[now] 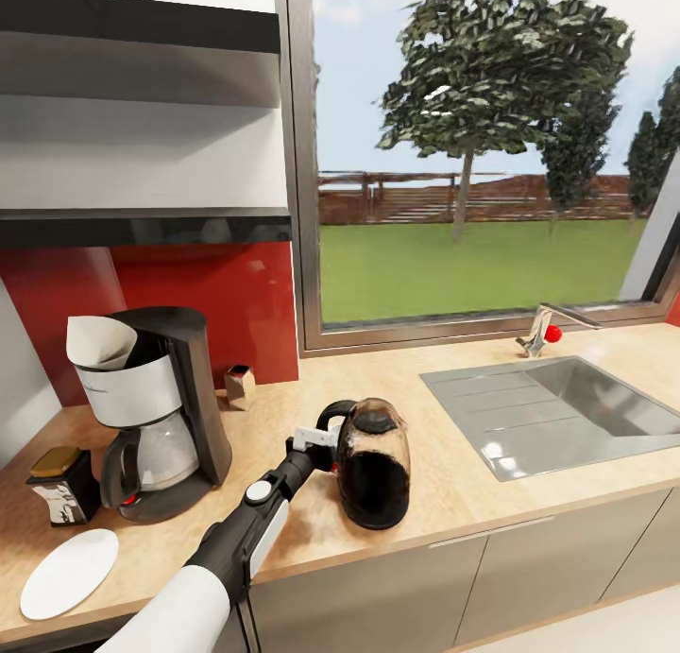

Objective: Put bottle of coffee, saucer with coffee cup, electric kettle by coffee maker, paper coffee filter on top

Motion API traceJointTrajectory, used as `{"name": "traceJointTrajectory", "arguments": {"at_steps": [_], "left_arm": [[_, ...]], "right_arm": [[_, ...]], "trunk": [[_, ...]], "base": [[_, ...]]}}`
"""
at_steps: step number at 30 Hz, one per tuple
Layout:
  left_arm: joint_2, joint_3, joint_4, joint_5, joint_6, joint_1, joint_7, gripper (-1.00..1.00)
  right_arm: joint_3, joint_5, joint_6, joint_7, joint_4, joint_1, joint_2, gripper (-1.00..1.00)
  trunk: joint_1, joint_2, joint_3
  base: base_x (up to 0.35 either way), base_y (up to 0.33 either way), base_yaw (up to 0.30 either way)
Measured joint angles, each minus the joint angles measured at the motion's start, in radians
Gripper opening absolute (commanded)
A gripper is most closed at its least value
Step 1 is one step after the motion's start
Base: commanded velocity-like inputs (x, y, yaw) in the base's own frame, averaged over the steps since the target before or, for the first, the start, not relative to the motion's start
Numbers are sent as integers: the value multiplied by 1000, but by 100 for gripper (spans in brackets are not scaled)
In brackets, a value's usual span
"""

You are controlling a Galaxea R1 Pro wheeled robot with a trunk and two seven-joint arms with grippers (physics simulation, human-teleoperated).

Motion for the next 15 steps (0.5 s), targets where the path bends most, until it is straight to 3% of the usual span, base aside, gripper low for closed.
{"name": "traceJointTrajectory", "arguments": {"at_steps": [11, 15], "left_arm": [[0, -5, -8, 7, 10, -1, 0, -100], [0, -7, -21, 32, 15, -4, -1, -100]], "right_arm": [[0, 0, 0, 0, 0, 0, 0, 100], [0, 0, 0, 0, 0, 0, 0, 100]], "trunk": [[0, 0, 0], [0, 0, 0]], "base": [[0, 0, 0], [0, 0, 0]]}}
